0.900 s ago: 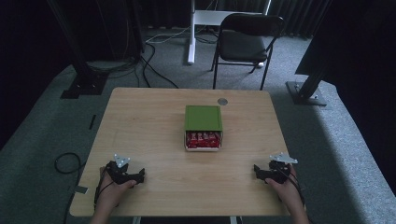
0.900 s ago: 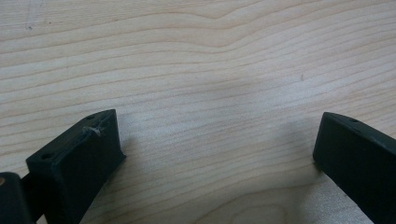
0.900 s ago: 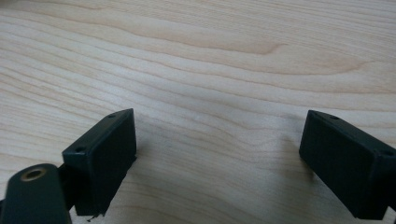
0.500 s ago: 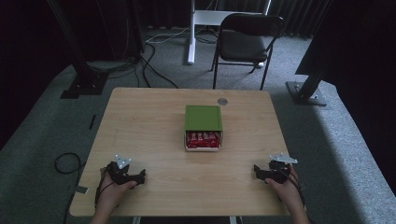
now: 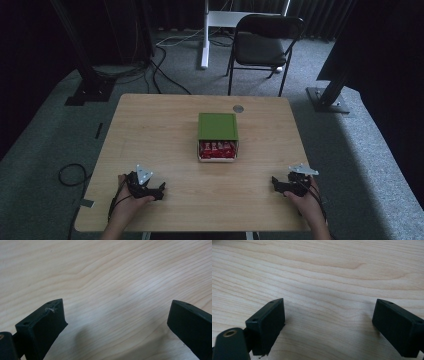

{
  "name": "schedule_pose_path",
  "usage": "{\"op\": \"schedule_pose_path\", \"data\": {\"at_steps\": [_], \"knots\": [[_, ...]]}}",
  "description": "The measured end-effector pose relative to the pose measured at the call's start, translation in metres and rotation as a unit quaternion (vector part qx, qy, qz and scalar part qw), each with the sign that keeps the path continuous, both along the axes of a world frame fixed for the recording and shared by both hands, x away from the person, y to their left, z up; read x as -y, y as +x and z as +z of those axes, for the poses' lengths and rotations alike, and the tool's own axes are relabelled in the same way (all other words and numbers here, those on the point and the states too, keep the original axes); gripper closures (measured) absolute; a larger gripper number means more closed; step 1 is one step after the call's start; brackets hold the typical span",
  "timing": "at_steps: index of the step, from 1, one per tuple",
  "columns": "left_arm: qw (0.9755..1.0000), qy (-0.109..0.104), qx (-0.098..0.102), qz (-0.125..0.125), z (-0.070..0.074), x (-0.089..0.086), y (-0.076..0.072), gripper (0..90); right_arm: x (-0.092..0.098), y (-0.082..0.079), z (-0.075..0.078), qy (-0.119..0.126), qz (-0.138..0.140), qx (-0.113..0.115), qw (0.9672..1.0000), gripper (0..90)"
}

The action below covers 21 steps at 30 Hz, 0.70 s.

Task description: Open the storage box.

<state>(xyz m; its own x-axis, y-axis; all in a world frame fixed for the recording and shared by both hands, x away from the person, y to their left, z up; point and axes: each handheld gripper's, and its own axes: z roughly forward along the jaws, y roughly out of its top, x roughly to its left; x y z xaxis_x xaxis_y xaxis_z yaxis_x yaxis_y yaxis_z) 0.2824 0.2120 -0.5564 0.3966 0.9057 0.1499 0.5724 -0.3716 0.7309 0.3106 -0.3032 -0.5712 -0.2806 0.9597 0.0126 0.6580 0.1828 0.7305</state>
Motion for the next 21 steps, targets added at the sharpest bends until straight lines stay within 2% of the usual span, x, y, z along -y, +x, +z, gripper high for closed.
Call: {"op": "schedule_pose_path", "data": {"at_steps": [2, 11, 16, 21], "knots": [[0.9999, 0.010, 0.002, -0.009, 0.001, 0.004, 0.001, 2.1, 0.000, 0.000, 0.000, 0.000, 0.000, 0.000, 1.0000, 10.6], [0.9985, 0.026, 0.020, -0.044, 0.005, 0.024, 0.002, 2.2, 0.000, 0.000, 0.000, 0.000, 0.000, 0.000, 1.0000, 10.6], [0.9969, 0.032, 0.033, -0.064, 0.005, 0.036, 0.003, 2.2, 0.000, 0.000, 0.000, 0.000, 0.000, 0.000, 1.0000, 10.6], [0.9936, 0.059, 0.045, -0.085, 0.005, 0.047, 0.003, 2.2, 0.000, 0.000, 0.000, 0.000, 0.000, 0.000, 1.0000, 10.6]]}}
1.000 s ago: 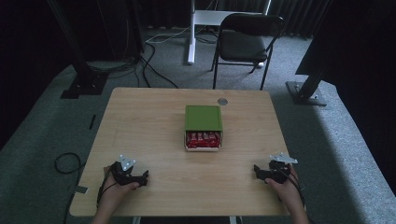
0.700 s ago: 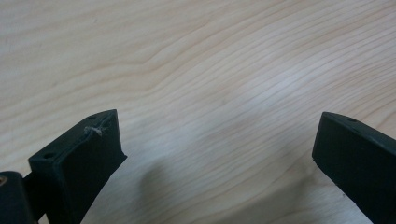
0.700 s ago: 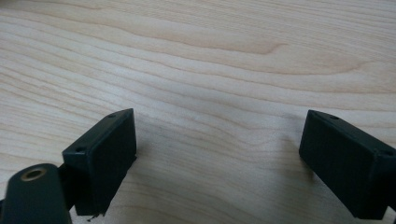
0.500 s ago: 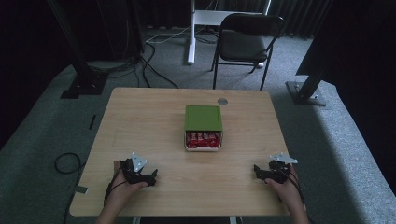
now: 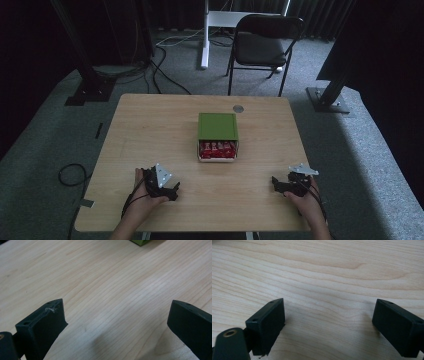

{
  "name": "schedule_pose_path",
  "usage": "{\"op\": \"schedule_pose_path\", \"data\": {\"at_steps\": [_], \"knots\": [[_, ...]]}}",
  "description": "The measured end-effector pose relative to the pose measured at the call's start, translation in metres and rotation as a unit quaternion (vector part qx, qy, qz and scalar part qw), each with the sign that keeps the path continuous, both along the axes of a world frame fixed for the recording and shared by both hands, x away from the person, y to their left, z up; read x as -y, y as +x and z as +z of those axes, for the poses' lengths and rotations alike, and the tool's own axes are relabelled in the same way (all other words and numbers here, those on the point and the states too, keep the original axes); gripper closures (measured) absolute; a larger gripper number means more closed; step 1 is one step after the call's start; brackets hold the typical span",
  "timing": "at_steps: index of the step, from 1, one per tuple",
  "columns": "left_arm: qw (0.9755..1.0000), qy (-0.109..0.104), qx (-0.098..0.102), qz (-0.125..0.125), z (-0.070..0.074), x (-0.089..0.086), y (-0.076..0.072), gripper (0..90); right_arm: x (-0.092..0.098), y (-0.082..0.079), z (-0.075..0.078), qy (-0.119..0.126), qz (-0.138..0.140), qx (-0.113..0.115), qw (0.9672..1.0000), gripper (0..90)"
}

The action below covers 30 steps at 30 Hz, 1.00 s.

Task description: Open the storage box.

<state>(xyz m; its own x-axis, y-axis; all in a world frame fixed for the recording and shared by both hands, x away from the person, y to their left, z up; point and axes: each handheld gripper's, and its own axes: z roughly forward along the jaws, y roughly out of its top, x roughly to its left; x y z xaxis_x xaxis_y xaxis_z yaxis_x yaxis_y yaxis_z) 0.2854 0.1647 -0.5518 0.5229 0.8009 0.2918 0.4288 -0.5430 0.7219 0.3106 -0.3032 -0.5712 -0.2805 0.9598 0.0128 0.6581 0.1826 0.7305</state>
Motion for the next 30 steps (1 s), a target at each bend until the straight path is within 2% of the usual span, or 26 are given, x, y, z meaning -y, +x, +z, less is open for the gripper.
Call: {"op": "schedule_pose_path", "data": {"at_steps": [4, 9, 14, 17, 23, 29, 30], "knots": [[0.9998, 0.014, 0.005, -0.010, -0.001, 0.009, 0.000, 2.2, 0.000, 0.000, 0.000, 0.000, 0.000, 0.000, 1.0000, 10.6], [0.9988, 0.036, 0.023, -0.025, 0.000, 0.019, 0.000, 2.2, 0.000, 0.000, 0.000, 0.000, 0.000, 0.000, 1.0000, 10.6], [0.9975, 0.047, 0.036, -0.038, 0.000, 0.027, 0.000, 2.2, 0.000, 0.000, 0.000, 0.000, 0.000, 0.000, 1.0000, 10.6], [0.9959, 0.062, 0.044, -0.048, 0.000, 0.033, -0.001, 2.2, 0.000, 0.000, 0.000, 0.001, -0.001, 0.000, 1.0000, 10.5], [0.9928, 0.077, 0.061, -0.069, 0.001, 0.047, -0.001, 2.1, 0.000, 0.000, 0.000, 0.001, 0.000, 0.000, 1.0000, 10.6], [0.9901, 0.092, 0.068, -0.081, 0.000, 0.055, -0.001, 2.2, 0.000, 0.000, 0.000, 0.001, 0.000, 0.000, 1.0000, 10.6], [0.9884, 0.101, 0.071, -0.088, 0.000, 0.059, -0.001, 2.2, 0.000, 0.000, 0.000, 0.001, 0.000, 0.000, 1.0000, 10.6]]}}
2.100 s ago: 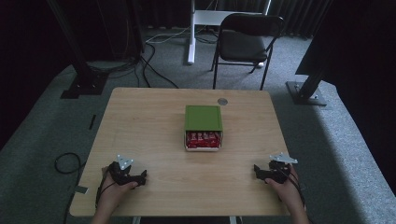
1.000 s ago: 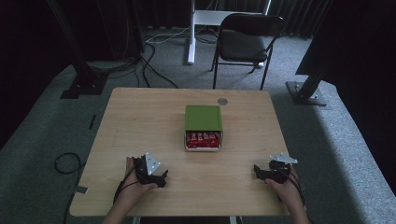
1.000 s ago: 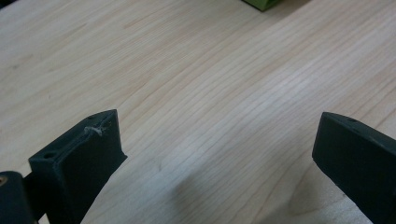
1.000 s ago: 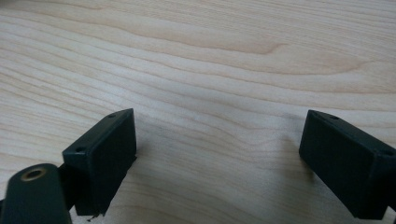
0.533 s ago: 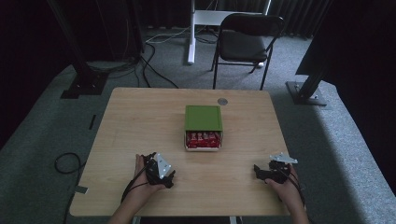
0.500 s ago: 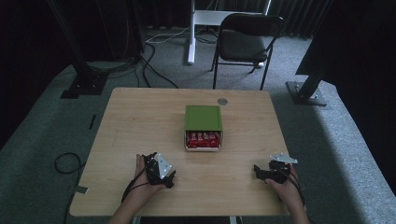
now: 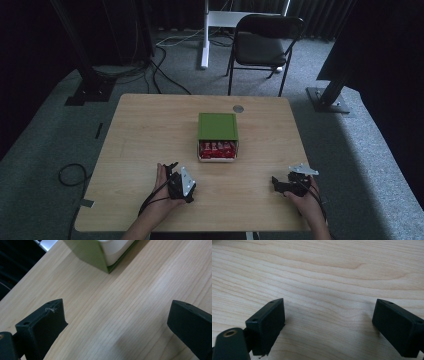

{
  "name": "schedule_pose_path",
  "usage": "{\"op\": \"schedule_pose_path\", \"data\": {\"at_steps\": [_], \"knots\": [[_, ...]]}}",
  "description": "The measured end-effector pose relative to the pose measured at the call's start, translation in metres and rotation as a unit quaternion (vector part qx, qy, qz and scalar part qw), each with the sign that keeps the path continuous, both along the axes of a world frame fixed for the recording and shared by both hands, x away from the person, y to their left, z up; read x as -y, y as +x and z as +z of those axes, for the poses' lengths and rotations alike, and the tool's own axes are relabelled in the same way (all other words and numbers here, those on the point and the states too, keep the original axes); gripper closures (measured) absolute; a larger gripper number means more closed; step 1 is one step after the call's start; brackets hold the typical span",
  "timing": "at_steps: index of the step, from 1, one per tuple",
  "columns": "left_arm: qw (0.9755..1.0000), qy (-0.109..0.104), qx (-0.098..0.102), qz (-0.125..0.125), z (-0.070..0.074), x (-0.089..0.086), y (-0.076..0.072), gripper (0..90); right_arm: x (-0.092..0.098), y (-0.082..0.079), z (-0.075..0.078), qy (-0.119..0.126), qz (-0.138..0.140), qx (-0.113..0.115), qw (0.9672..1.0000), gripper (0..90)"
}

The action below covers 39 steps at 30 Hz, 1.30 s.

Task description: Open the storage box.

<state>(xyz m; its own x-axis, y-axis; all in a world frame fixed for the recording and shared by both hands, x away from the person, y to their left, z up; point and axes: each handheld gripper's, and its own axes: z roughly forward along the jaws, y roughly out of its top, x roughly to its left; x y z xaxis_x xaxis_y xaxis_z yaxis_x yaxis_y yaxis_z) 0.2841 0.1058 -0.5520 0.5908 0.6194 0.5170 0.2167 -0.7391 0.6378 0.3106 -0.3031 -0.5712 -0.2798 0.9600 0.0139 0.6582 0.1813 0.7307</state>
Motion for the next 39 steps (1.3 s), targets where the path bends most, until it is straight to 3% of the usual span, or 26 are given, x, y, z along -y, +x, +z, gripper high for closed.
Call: {"op": "schedule_pose_path", "data": {"at_steps": [9, 17, 25, 28, 35, 39], "knots": [[0.9989, 0.021, 0.027, -0.031, 0.004, 0.018, 0.002, 2.2, 0.000, 0.000, 0.000, 0.000, 0.000, 0.000, 1.0000, 10.6], [0.9976, 0.031, 0.044, -0.044, 0.007, 0.029, 0.004, 2.2, 0.000, 0.000, 0.000, 0.000, 0.000, 0.000, 1.0000, 10.6], [0.9935, 0.066, 0.064, -0.067, 0.003, 0.043, 0.005, 2.1, 0.000, 0.000, 0.000, 0.000, 0.000, 0.000, 1.0000, 10.6], [0.9928, 0.067, 0.068, -0.072, 0.003, 0.047, 0.007, 2.2, 0.000, 0.000, 0.000, 0.000, 0.000, 0.000, 1.0000, 10.6], [0.9864, 0.098, 0.089, -0.098, 0.001, 0.059, 0.008, 2.1, 0.000, 0.000, 0.000, 0.000, 0.000, 0.000, 1.0000, 10.6], [0.9847, 0.103, 0.094, -0.105, 0.001, 0.065, 0.009, 2.2, 0.000, 0.000, 0.000, 0.000, 0.000, 0.000, 1.0000, 10.6]]}}
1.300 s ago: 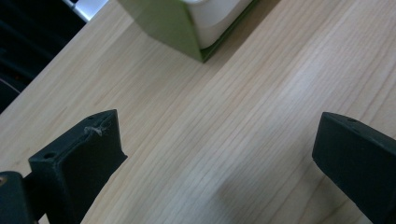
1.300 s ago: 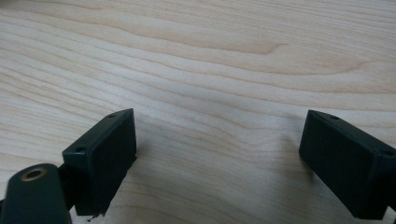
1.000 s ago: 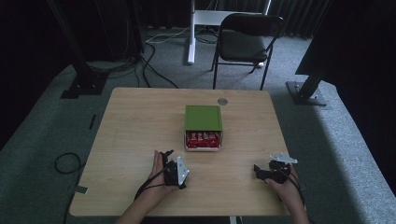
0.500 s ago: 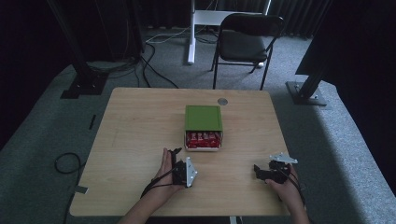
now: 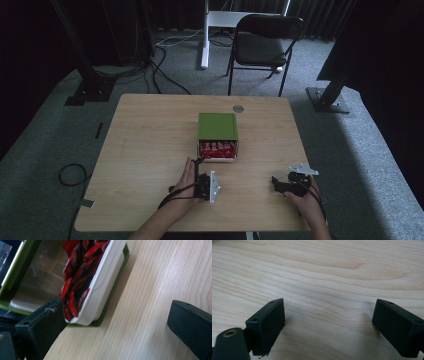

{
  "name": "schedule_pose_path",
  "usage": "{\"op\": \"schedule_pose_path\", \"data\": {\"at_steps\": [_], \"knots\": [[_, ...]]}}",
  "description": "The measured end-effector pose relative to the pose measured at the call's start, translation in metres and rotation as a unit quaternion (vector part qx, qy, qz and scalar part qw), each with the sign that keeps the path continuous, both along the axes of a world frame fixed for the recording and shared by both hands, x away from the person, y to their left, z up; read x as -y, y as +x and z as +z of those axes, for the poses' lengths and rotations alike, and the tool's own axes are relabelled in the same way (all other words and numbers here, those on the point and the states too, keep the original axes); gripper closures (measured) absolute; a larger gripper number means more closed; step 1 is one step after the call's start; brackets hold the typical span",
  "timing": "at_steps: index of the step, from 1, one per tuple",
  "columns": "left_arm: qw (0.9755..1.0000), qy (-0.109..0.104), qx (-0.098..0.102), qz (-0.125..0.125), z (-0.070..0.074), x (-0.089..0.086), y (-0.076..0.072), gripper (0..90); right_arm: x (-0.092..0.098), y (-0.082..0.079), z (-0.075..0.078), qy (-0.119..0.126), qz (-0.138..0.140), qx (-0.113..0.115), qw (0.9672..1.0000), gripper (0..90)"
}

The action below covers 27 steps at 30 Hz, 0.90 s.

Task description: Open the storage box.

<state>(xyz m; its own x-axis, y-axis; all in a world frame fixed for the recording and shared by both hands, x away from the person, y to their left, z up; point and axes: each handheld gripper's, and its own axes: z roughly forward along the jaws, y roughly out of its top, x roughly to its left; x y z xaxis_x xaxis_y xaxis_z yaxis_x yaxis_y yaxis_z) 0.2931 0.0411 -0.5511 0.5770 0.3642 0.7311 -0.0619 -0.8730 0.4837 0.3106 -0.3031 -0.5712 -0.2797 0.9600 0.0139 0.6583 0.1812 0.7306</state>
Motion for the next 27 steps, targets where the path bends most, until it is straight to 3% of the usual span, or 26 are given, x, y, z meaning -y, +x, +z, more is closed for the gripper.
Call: {"op": "schedule_pose_path", "data": {"at_steps": [2, 7, 9, 16, 23, 24, 27], "knots": [[0.9998, 0.015, 0.006, -0.010, -0.001, 0.002, 0.002, 7.1, 0.000, 0.000, 0.000, 0.000, 0.000, 0.000, 1.0000, 10.6], [0.9995, 0.022, 0.015, -0.020, -0.001, 0.006, 0.004, 14.1, 0.000, 0.000, 0.000, 0.000, 0.000, 0.000, 1.0000, 10.6], [0.9991, 0.014, 0.021, -0.034, 0.001, 0.009, 0.009, 17.8, 0.000, 0.000, 0.000, 0.000, 0.000, 0.000, 1.0000, 10.6], [0.9986, 0.023, 0.019, -0.043, 0.000, 0.015, 0.015, 32.5, 0.000, 0.000, 0.000, 0.000, 0.000, 0.000, 1.0000, 10.6], [0.9988, 0.030, 0.018, -0.033, -0.003, 0.018, 0.021, 34.2, 0.000, 0.000, 0.000, 0.000, 0.000, 0.000, 1.0000, 10.6], [0.9981, 0.045, 0.025, -0.035, -0.004, 0.019, 0.022, 35.8, 0.000, 0.000, 0.000, 0.000, 0.000, 0.000, 1.0000, 10.6], [0.9977, 0.052, 0.027, -0.036, -0.005, 0.020, 0.024, 36.3, 0.000, 0.000, 0.000, 0.000, 0.000, 0.000, 1.0000, 10.6]]}}
